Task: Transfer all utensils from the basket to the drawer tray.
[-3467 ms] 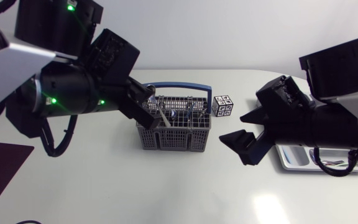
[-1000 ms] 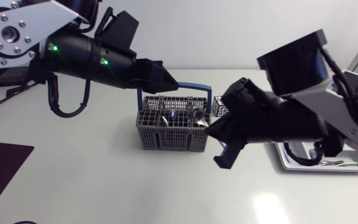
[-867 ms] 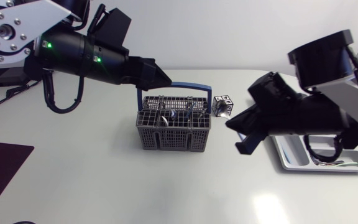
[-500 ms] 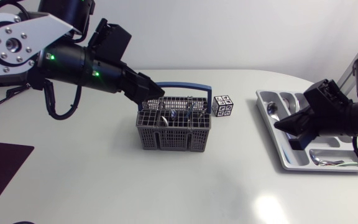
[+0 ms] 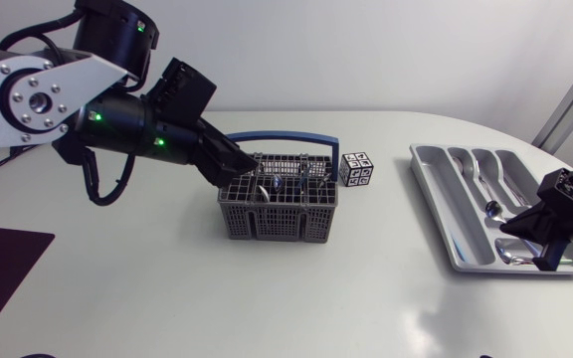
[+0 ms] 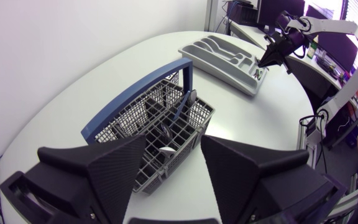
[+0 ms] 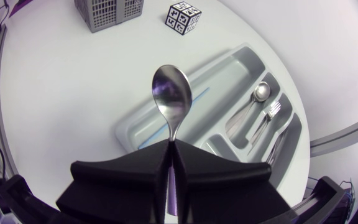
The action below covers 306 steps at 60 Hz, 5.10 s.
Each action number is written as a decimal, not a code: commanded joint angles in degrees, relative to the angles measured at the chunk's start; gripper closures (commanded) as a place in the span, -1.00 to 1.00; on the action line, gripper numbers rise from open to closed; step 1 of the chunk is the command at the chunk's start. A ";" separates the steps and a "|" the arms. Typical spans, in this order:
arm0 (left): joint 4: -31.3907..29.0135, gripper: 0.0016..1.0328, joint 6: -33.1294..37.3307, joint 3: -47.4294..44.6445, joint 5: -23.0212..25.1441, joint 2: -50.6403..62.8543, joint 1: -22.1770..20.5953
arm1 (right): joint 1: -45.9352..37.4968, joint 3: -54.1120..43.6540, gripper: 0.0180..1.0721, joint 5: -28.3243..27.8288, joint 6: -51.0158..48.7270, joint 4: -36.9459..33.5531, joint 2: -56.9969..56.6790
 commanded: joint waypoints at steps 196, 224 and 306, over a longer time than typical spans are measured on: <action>0.25 0.89 72.81 8.17 -22.15 16.12 -9.05 | 25.28 -24.14 -0.66 0.80 14.10 15.77 -20.35; -2.29 0.89 74.48 7.81 -22.23 11.19 -8.79 | 33.63 -24.14 -0.66 3.52 19.99 14.19 -24.57; -23.92 0.89 46.71 25.66 -26.37 10.05 -10.37 | 50.68 -21.59 -0.66 11.43 36.08 14.01 -30.64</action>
